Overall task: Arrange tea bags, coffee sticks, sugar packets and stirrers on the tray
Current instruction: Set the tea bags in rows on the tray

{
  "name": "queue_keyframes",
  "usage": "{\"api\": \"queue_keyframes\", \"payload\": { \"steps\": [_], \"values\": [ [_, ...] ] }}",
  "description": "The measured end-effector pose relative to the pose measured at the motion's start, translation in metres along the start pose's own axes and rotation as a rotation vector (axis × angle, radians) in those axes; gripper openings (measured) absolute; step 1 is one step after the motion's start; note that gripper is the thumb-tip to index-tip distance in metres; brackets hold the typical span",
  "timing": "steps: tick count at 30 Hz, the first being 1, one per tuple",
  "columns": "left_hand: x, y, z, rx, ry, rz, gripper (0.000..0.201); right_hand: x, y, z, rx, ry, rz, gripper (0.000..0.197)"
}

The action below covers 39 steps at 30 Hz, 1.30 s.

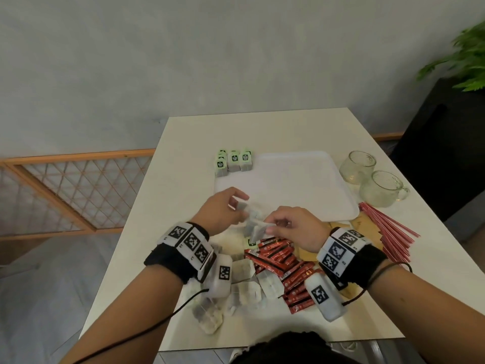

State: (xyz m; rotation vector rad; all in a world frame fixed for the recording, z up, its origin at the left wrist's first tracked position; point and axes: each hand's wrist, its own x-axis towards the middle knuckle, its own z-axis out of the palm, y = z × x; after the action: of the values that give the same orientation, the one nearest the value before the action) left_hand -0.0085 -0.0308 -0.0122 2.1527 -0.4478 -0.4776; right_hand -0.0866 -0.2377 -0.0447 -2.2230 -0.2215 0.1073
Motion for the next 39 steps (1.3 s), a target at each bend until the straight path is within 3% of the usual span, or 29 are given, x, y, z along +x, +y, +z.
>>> {"api": "queue_keyframes", "payload": {
  "steps": [5, 10, 13, 16, 20, 26, 32, 35, 39],
  "values": [
    [-0.003, 0.010, 0.014, -0.301, -0.115, -0.138, 0.010, 0.012, 0.004, -0.017, 0.005, 0.109, 0.072, 0.015],
    [0.000, 0.016, 0.025, -0.610, -0.250, -0.282, 0.015, 0.025, 0.000, -0.029, -0.071, 0.029, 0.026, 0.009],
    [0.005, 0.016, 0.025, -0.689, -0.412, -0.266, 0.035, 0.036, -0.006, -0.032, -0.053, 0.026, -0.005, 0.004],
    [0.011, 0.011, 0.023, -0.621, -0.432, -0.191, 0.030, 0.047, -0.010, -0.037, -0.024, 0.031, 0.013, 0.013],
    [0.020, 0.005, 0.019, -0.561, -0.286, -0.141, 0.015, 0.060, -0.009, -0.043, -0.007, 0.004, 0.099, 0.017],
    [0.034, 0.004, 0.007, -0.242, 0.185, -0.066, 0.014, 0.084, -0.008, -0.046, 0.008, 0.058, 0.230, 0.014],
    [0.049, 0.015, 0.017, -0.021, 0.045, -0.008, 0.015, 0.109, -0.005, -0.036, 0.208, 0.043, 0.320, 0.014],
    [0.060, 0.013, 0.016, 0.077, 0.115, 0.005, 0.016, 0.120, -0.002, -0.033, 0.348, 0.044, 0.352, 0.012],
    [0.075, 0.007, 0.005, -0.026, 0.183, -0.066, 0.021, 0.133, 0.003, -0.033, 0.469, 0.033, 0.360, 0.017]
  ]
}}
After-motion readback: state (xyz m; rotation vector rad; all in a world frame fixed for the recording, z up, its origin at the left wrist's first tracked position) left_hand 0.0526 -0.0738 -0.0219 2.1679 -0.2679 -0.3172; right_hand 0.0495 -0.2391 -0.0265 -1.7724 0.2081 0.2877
